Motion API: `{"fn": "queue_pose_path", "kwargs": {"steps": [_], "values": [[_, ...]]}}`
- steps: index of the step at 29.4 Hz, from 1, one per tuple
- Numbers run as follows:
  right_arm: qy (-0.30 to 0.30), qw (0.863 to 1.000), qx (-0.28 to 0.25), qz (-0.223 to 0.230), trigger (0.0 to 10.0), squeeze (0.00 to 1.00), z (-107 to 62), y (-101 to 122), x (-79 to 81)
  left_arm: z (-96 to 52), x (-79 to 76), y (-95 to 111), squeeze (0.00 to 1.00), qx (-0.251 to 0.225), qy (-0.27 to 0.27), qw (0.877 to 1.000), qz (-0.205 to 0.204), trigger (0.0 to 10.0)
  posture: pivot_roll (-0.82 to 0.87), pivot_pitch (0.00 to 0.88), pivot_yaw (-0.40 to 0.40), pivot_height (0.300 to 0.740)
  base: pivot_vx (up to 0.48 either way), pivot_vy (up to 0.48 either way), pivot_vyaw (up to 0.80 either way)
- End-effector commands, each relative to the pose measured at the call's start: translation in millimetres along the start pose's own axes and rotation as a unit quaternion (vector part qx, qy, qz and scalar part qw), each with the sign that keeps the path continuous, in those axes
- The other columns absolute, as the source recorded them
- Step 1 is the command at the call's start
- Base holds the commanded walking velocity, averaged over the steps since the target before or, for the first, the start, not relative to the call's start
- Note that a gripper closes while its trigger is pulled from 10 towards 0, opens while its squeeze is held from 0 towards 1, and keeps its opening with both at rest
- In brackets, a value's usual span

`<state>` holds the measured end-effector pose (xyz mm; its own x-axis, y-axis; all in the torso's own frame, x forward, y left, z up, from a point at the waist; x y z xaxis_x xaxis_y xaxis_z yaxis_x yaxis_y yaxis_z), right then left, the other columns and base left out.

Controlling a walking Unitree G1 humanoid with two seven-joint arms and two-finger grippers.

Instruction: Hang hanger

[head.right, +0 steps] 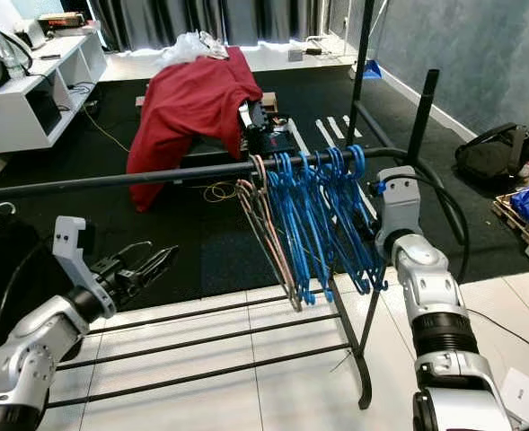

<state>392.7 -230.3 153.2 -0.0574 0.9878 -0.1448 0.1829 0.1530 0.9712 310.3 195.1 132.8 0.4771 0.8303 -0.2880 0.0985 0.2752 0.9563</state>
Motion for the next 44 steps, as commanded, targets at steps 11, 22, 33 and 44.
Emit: {"fn": "queue_pose_path", "kwargs": {"steps": [11,22,33,44], "values": [[-0.053,0.998,-0.017,-0.010,9.1,0.13,-0.8,-0.5,-12.3,0.4,1.4,-0.2,0.00,0.002,-0.002,1.000,0.002,10.0,-0.03,0.000,0.018,0.740,0.000,0.000,0.00],[-0.032,0.999,-0.039,0.005,10.0,0.00,-1.4,4.3,-2.1,-0.3,1.7,0.4,0.00,0.002,-0.002,1.000,0.001,10.0,-0.03,0.000,0.022,0.740,0.000,0.000,0.00],[-0.037,0.997,-0.071,0.003,10.0,0.00,-2.8,15.8,-4.4,-0.2,2.6,0.6,0.00,0.002,-0.002,1.000,0.001,10.0,-0.03,0.003,0.023,0.740,0.000,0.000,0.00],[-0.067,0.995,-0.073,-0.004,10.0,0.00,-4.8,17.3,-15.8,0.3,3.0,1.0,0.00,0.001,-0.002,1.000,0.002,10.0,-0.03,0.001,0.024,0.740,0.000,0.000,0.00]]}}
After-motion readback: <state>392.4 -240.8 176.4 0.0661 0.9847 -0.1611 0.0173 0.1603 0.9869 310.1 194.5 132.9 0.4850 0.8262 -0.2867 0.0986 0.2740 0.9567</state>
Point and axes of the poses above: a point about 5 cm out from each wrist's last joint towards the gripper, its own z axis pointing out of the wrist towards the gripper, its own y axis along the axis of the wrist's last joint, x = y × z, the point moved 3 cm from there along z, pointing out of the wrist towards the gripper, and after that the axes turned 1 degree about z, right-handed, at the moved point
